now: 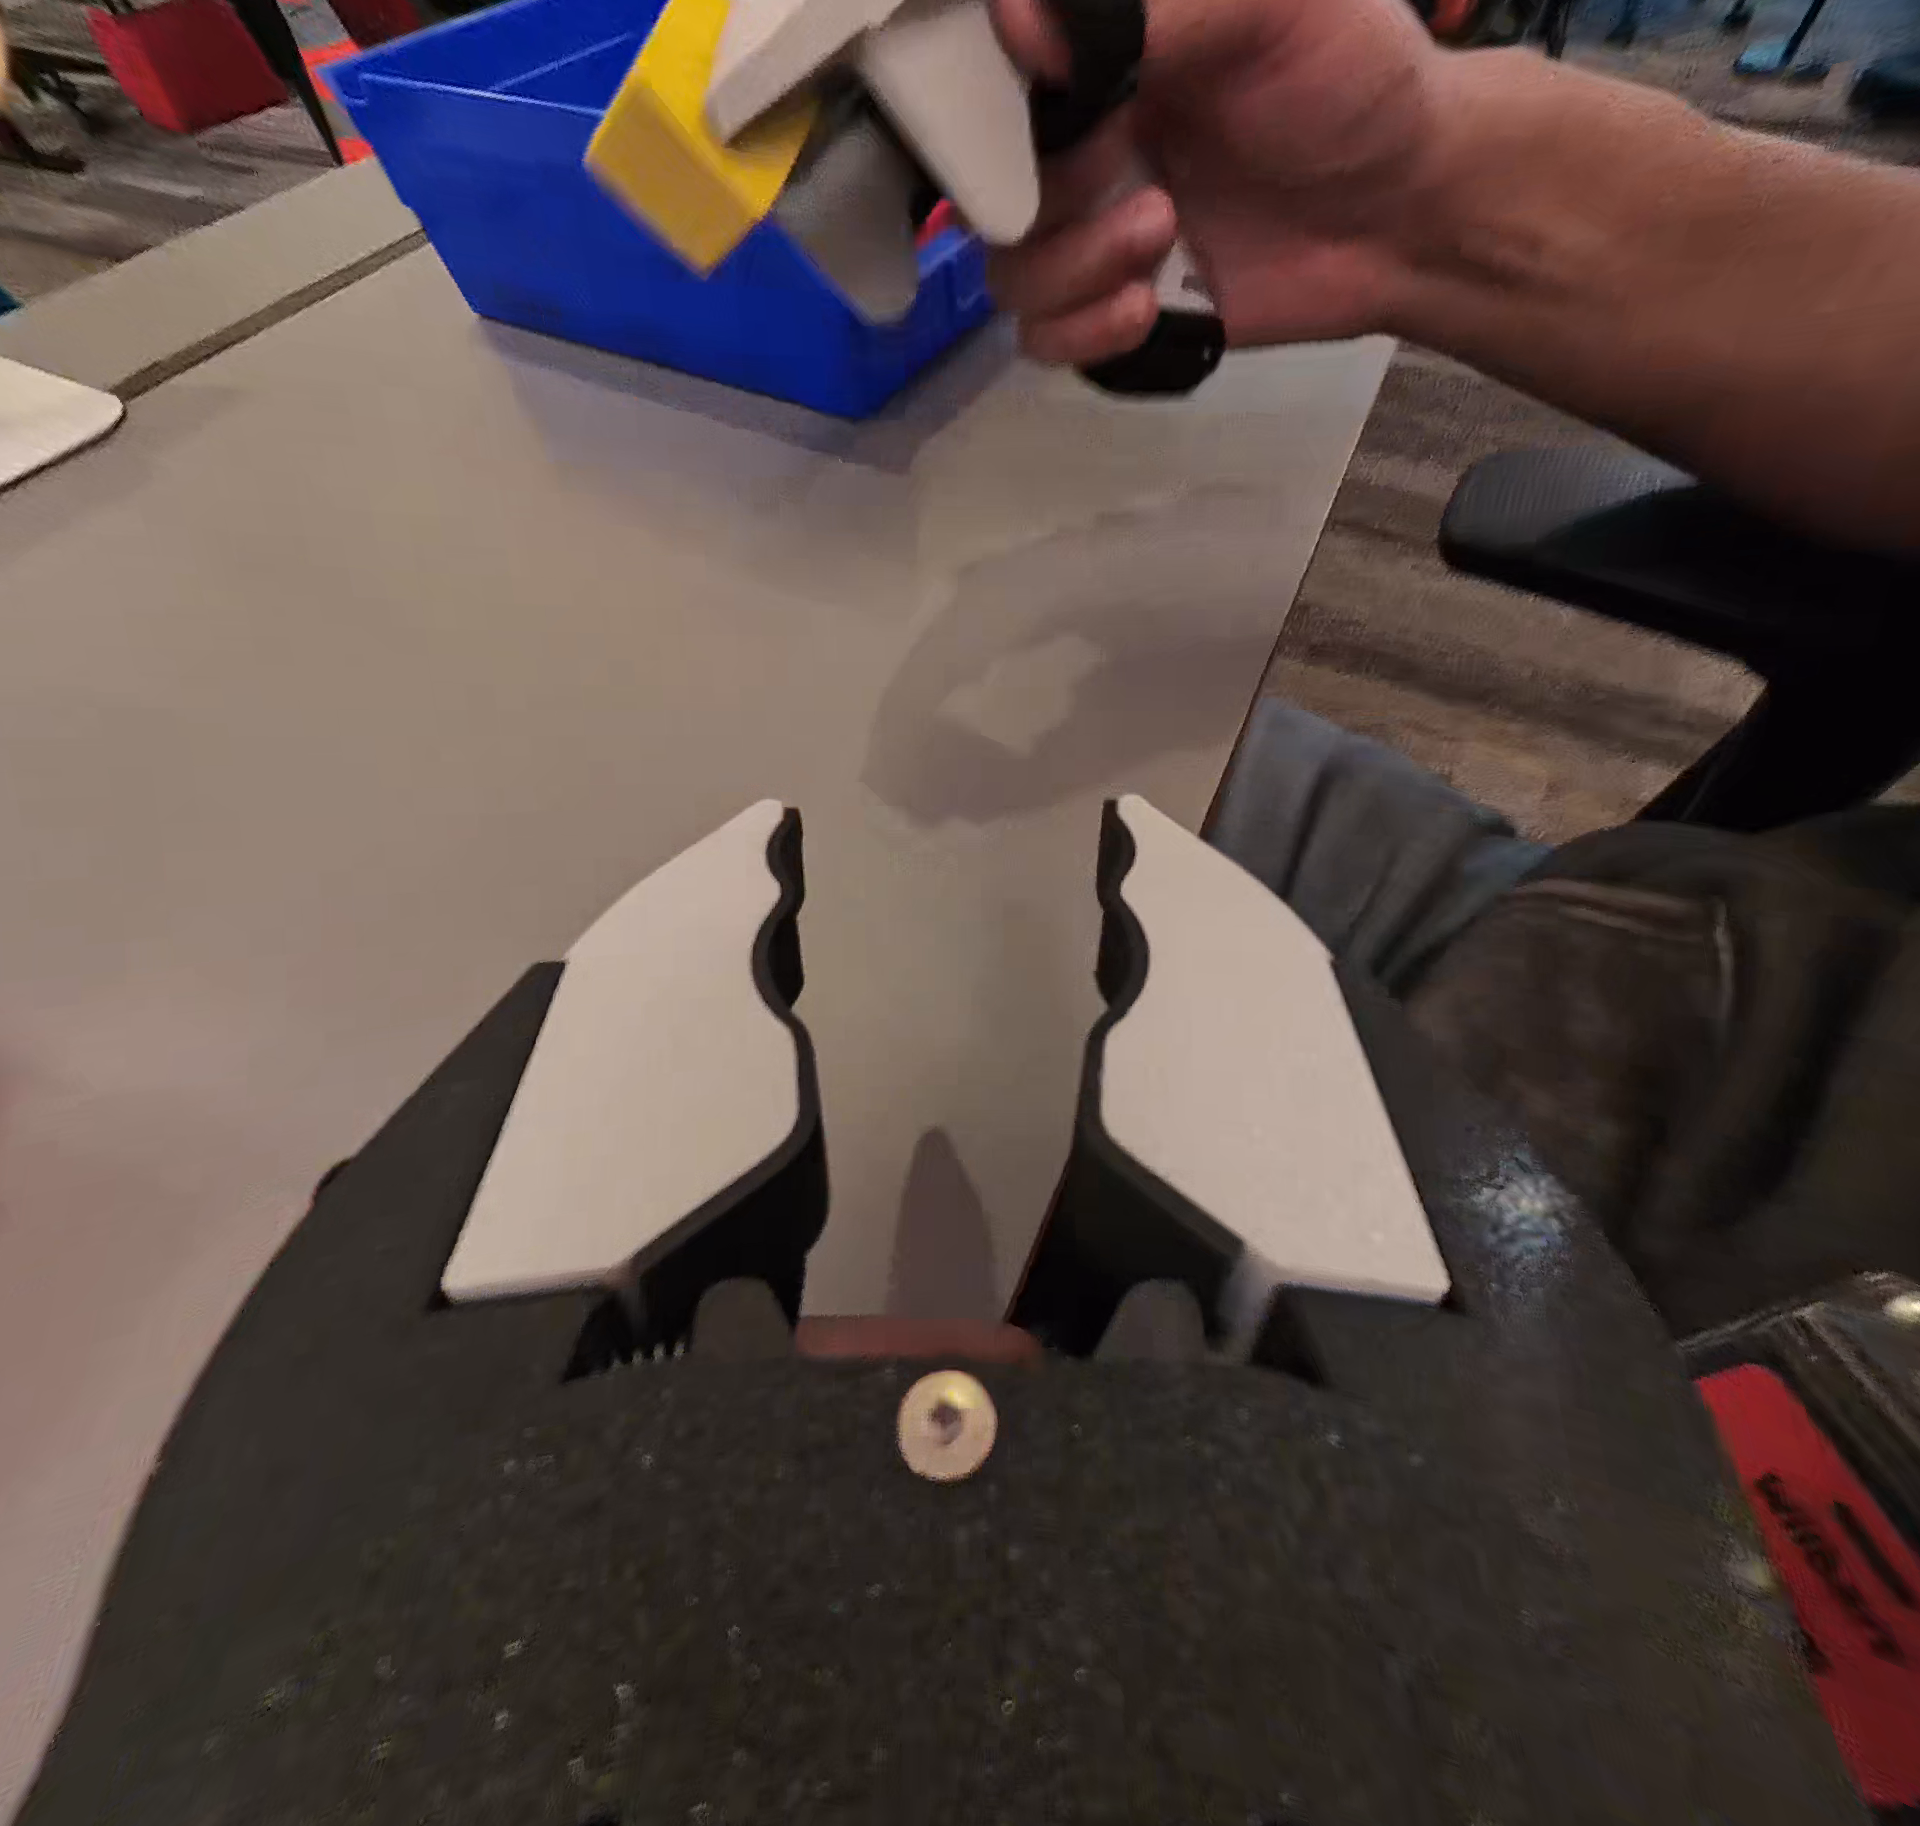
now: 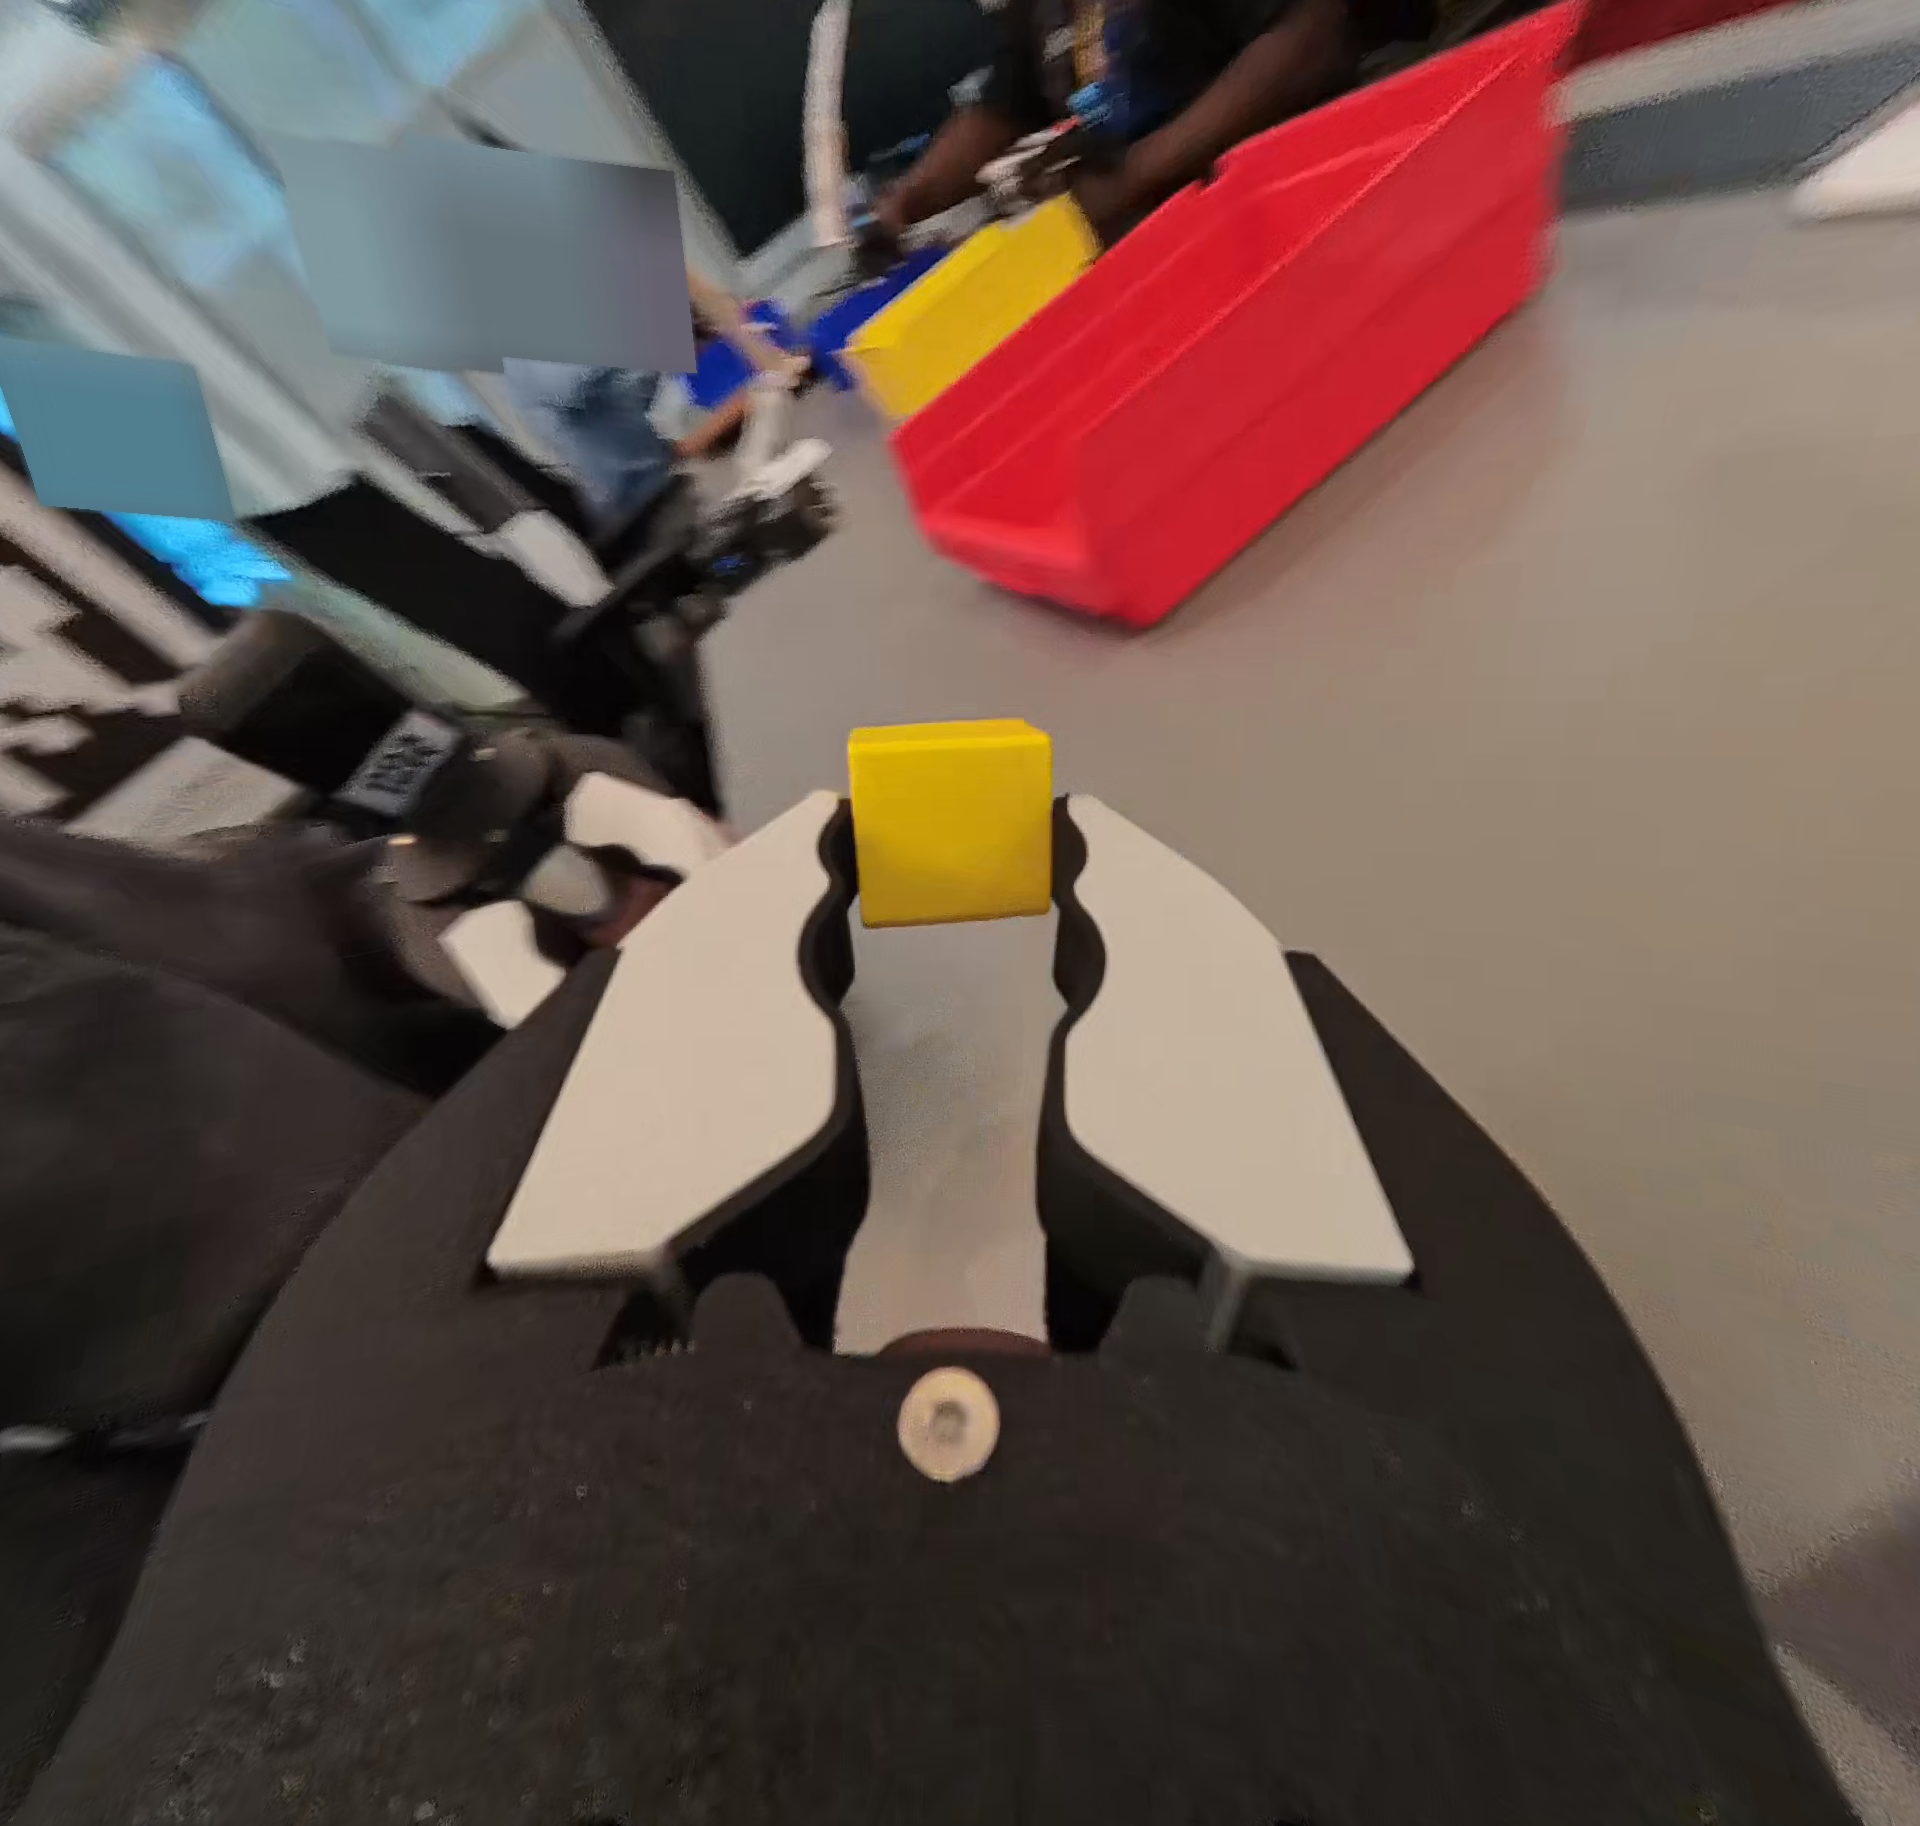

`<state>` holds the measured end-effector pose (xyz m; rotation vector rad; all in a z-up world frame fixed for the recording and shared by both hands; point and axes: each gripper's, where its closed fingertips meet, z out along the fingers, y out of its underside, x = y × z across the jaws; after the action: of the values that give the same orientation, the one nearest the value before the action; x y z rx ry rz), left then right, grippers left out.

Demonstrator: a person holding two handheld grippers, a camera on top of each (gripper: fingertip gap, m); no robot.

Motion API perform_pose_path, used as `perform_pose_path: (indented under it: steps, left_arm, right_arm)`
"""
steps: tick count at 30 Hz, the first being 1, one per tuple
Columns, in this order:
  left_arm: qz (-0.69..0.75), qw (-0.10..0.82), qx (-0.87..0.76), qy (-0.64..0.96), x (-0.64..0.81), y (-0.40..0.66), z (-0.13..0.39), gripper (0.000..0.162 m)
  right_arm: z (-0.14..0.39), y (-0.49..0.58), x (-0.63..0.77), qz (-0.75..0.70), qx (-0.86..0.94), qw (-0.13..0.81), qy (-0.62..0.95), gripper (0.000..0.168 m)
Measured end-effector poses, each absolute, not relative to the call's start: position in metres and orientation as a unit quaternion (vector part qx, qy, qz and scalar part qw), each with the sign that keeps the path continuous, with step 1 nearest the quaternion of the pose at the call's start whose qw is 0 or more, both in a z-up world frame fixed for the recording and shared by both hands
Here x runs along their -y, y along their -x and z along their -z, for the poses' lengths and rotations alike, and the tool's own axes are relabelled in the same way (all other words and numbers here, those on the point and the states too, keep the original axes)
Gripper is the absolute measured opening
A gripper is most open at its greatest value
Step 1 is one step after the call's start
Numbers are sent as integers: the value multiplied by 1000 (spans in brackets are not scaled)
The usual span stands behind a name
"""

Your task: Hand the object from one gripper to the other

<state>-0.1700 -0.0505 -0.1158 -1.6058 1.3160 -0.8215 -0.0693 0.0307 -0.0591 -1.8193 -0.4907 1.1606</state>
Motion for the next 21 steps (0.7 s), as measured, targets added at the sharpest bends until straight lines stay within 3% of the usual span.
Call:
perform_pose_path:
  steps: [4, 6, 17, 21]
  left_arm:
    - [326, 432, -521, 661, 37, 178, 121, 51]
    - [302, 430, -525, 669, 29, 181, 128, 47]
    - [270, 454, -544, 652, 26, 181, 128, 44]
    - [268, 458, -539, 654, 22, 183, 128, 44]
  right_arm:
    - [29, -49, -69, -266, 119, 536, 792, 35]
    - [29, -108, -87, -172, 78, 533, 825, 35]
    - [131, -198, -213, -5, 114, 266, 957, 35]
    - [150, -203, -242, 27, 174, 219, 960, 36]
